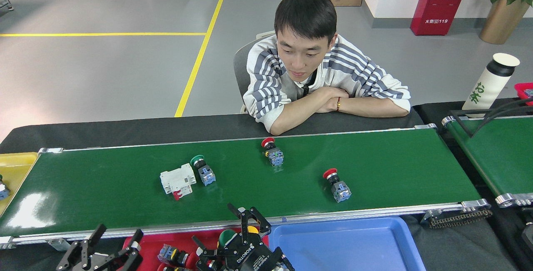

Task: Pick switch part from conveyor to tray

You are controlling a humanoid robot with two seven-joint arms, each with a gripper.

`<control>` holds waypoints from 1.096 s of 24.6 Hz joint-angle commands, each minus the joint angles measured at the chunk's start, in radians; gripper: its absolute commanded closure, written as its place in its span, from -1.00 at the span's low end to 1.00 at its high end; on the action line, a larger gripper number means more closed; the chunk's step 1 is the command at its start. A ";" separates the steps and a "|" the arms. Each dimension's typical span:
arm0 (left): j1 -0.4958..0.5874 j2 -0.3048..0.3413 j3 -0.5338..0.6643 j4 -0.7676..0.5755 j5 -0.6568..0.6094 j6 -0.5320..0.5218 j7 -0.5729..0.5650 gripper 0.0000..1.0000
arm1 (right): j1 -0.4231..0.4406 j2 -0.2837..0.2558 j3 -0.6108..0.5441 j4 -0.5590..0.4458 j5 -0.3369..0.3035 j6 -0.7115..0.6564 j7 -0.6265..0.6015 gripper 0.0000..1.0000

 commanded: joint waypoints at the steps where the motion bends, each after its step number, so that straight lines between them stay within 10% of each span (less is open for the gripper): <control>1: -0.008 0.034 0.023 0.021 0.002 0.033 0.012 -1.00 | 0.032 0.009 -0.069 -0.053 -0.003 0.049 -0.020 -0.99; 13: -0.094 0.018 -0.130 -0.006 -0.099 0.102 0.017 -1.00 | 0.364 -0.040 -0.269 -0.172 0.008 0.494 -0.140 -0.98; 24: -0.335 0.020 -0.251 0.268 -0.154 0.217 0.022 -1.00 | 0.094 -0.040 -0.206 0.012 0.002 0.361 0.004 -0.98; 27: -0.389 0.030 -0.253 0.343 -0.185 0.218 0.023 -0.68 | 0.055 -0.003 -0.206 0.062 0.005 0.289 0.060 -0.98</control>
